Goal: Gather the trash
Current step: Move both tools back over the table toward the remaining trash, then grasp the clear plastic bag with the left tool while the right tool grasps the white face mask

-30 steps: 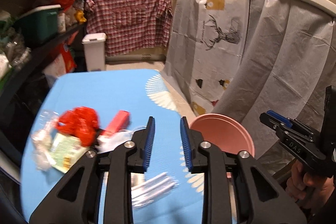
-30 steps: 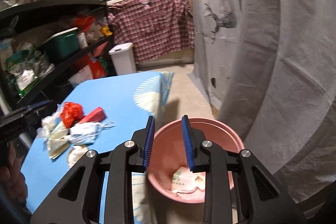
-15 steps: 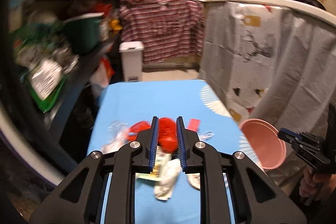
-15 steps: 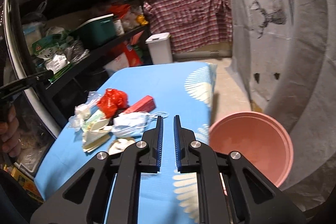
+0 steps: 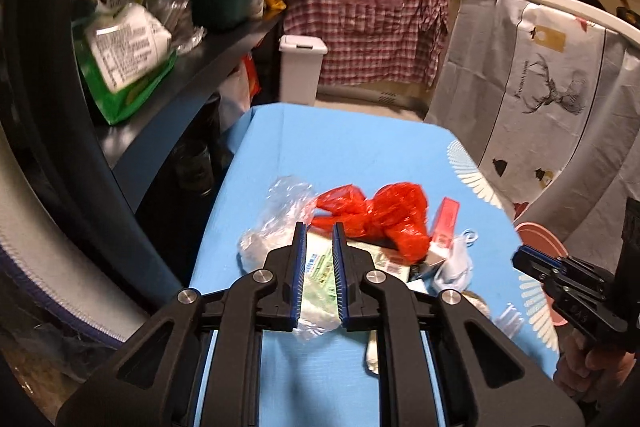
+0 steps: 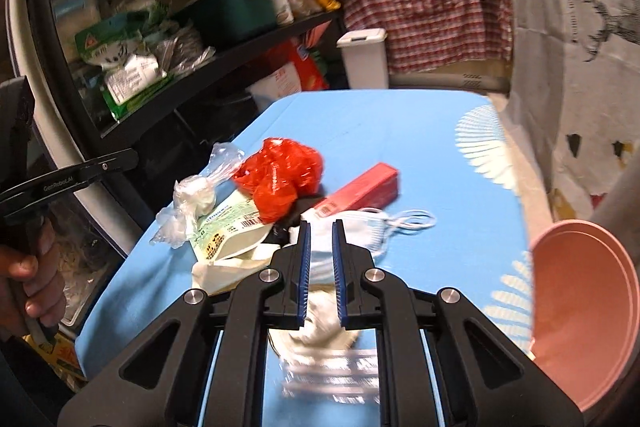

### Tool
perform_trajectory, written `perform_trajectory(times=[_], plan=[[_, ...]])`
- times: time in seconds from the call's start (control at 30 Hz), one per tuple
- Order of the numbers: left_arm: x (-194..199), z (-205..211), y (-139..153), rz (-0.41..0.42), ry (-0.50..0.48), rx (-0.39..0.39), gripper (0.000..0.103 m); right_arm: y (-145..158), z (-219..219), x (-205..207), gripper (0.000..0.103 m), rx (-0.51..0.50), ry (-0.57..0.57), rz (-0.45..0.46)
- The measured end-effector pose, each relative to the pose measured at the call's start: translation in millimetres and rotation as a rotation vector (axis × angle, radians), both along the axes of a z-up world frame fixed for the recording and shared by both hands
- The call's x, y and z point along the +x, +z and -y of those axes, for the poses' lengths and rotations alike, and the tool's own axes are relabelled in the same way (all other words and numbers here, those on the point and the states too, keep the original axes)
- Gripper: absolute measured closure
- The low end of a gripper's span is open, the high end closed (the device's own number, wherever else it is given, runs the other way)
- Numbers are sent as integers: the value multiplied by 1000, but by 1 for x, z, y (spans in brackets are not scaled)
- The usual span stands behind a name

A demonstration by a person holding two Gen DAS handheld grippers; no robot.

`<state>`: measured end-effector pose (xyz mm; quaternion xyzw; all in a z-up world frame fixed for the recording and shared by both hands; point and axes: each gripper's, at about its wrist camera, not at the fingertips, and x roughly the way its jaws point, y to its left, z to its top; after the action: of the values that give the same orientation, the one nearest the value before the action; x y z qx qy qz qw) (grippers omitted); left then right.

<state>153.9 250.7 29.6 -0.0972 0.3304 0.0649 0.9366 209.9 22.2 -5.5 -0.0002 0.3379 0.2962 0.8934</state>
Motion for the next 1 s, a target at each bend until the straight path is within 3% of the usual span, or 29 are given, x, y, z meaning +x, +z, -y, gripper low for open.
perform_trajectory(times=[0.17, 0.27, 0.33, 0.37, 0.43, 0.63, 0.77, 0.8, 0.93, 1.0], plan=[[11, -12, -15, -26, 17, -6, 90, -17, -27, 15, 90, -24, 26, -38], [20, -15, -21, -43, 26, 6, 87, -26, -40, 20, 79, -66, 31, -47], [27, -17, -27, -64, 29, 3, 73, -33, -47, 23, 76, -95, 29, -54], [32, -18, -31, -76, 37, 9, 59, -35, -49, 25, 75, -111, 27, -55], [38, -18, -37, -100, 45, 23, 52, -40, -52, 28, 73, -133, 27, -61], [57, -20, -64, -203, 58, 34, 51, -46, -52, 33, 73, -173, 17, -65], [60, -18, -69, -224, 48, 40, 53, -51, -52, 33, 74, -190, 24, -70], [61, -18, -70, -228, 48, 41, 59, -52, -52, 33, 76, -194, 24, -69], [61, -19, -71, -237, 42, 47, 66, -51, -53, 32, 92, -187, 33, -72], [58, -19, -69, -231, 38, 51, 70, -47, -52, 29, 95, -187, 37, -57]])
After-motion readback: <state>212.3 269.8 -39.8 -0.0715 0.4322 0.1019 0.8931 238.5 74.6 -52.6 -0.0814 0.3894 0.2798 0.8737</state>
